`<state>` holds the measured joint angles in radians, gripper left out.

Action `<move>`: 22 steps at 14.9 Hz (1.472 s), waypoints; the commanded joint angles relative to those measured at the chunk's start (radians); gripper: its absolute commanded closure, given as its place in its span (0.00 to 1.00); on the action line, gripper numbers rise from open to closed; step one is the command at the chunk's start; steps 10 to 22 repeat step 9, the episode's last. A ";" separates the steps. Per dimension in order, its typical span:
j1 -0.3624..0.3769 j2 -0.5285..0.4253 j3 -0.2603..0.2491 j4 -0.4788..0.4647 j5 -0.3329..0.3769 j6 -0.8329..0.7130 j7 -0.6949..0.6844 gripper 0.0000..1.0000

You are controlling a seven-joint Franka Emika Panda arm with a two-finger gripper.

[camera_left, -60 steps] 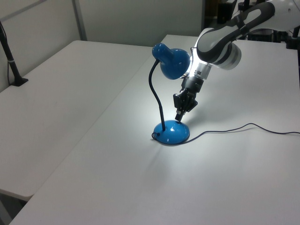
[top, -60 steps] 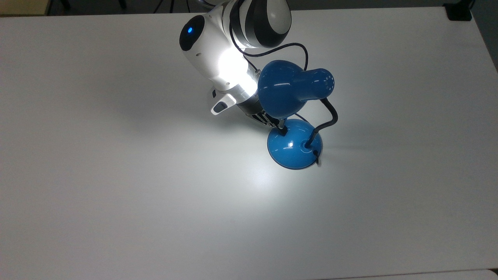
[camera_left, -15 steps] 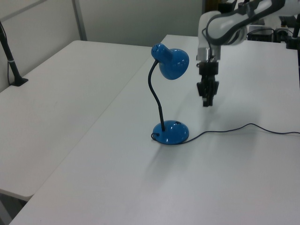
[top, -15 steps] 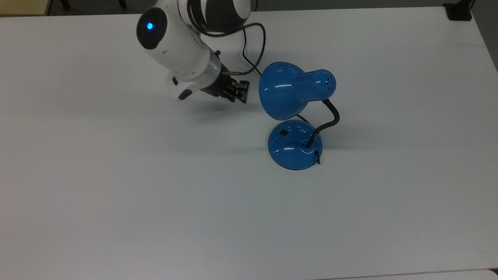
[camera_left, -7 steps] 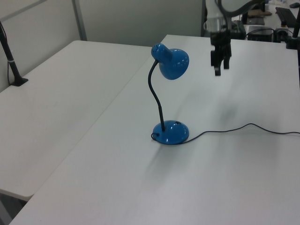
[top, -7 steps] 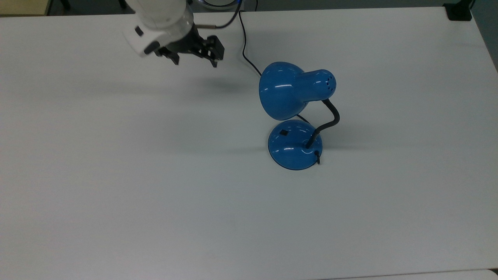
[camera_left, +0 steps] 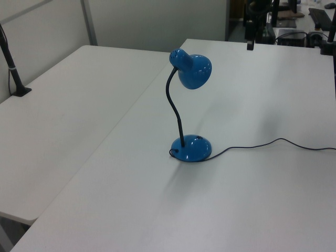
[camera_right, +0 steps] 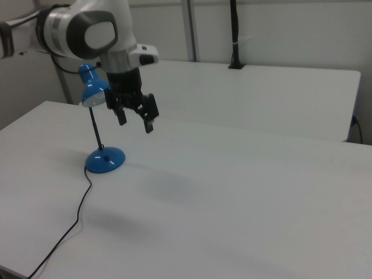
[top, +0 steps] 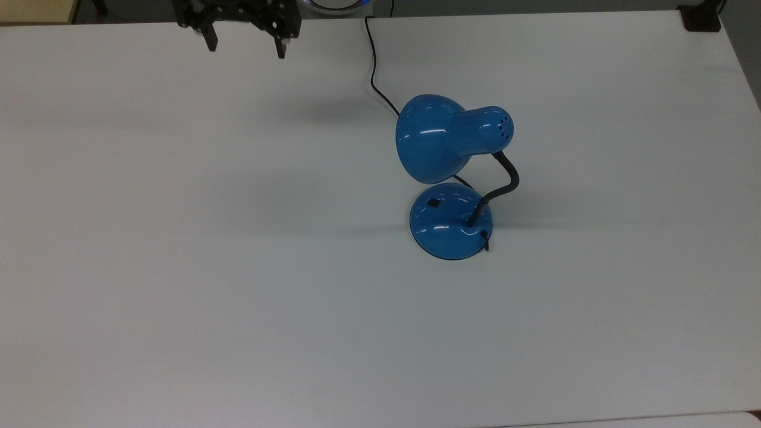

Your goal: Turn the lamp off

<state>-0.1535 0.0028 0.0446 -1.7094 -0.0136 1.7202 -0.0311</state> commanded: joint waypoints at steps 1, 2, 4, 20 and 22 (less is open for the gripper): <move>0.028 -0.009 -0.014 0.013 -0.008 0.042 -0.041 0.00; 0.038 -0.010 -0.014 0.013 -0.006 0.048 -0.044 0.00; 0.042 -0.009 -0.014 0.014 -0.005 0.052 -0.044 0.00; 0.043 -0.010 -0.012 0.016 -0.005 0.044 -0.044 0.00; 0.043 -0.010 -0.012 0.016 -0.005 0.044 -0.044 0.00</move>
